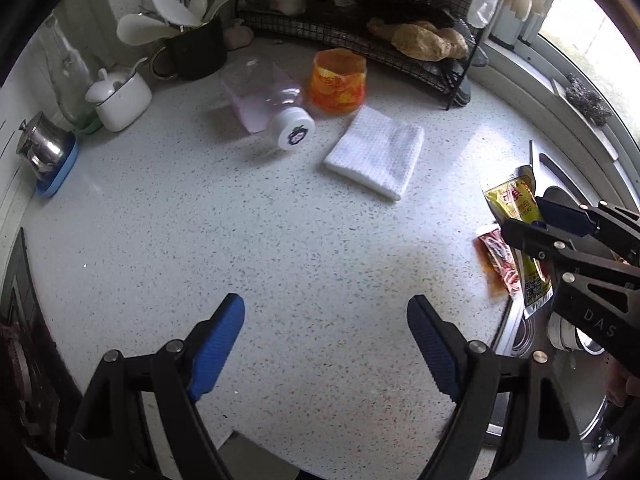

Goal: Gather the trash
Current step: 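Grasp the yellow yeast packet with the right tool, then grasp the red sauce sachet with the left tool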

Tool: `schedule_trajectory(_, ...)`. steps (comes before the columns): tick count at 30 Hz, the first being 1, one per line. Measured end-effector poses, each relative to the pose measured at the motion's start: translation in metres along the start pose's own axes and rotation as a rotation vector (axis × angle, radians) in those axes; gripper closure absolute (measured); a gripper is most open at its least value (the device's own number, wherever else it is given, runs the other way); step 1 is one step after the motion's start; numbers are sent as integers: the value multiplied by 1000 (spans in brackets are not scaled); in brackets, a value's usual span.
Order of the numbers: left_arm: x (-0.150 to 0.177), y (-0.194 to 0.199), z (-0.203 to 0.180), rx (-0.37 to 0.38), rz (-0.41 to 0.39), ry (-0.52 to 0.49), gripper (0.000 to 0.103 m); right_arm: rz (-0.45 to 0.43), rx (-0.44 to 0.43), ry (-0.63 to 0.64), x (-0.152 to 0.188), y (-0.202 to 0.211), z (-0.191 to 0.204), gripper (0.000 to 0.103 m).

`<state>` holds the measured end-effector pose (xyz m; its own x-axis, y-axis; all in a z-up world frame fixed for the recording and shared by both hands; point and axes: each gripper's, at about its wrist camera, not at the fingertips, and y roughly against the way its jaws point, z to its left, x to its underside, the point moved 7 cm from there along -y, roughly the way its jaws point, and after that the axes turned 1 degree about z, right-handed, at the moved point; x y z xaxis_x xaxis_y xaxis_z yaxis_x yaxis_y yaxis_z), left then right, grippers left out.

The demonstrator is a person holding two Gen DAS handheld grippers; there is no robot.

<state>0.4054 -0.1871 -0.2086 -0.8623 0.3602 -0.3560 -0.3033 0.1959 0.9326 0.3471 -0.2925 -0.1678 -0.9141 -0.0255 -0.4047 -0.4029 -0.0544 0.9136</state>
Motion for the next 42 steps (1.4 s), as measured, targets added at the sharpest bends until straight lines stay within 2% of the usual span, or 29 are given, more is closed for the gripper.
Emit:
schedule_trajectory(5,-14,-4,-45,49,3,-101,21,27,39,-107,26,7,-34,68)
schedule_trajectory(11,-22,-25,-86,113,54,-183,21,57,65,-225,54,8,-61,67)
schedule_trajectory(17,-22,-44,-122,203,140,-187,21,84,84,-309,72,0,-90,67)
schedule_trajectory(24,-23,-75,-142,200,198,-164,21,120,80,-353,84,-17,-113,67)
schedule_trajectory(26,-27,-85,-144,178,197,-166,21,130,75,-357,85,-22,-118,67)
schedule_trajectory(27,-28,-89,-145,156,193,-171,21,168,81,-380,85,-26,-118,67)
schedule_trajectory(33,-36,-102,-150,93,186,-159,22,184,66,-391,90,-37,-126,67)
schedule_trajectory(35,-39,-102,-149,52,170,-147,33,186,58,-397,92,-38,-128,67)
schedule_trajectory(39,-41,-105,-158,28,181,-134,39,178,47,-415,94,-40,-134,67)
schedule_trajectory(42,-37,-100,-169,22,157,-171,63,175,44,-433,97,-40,-138,67)
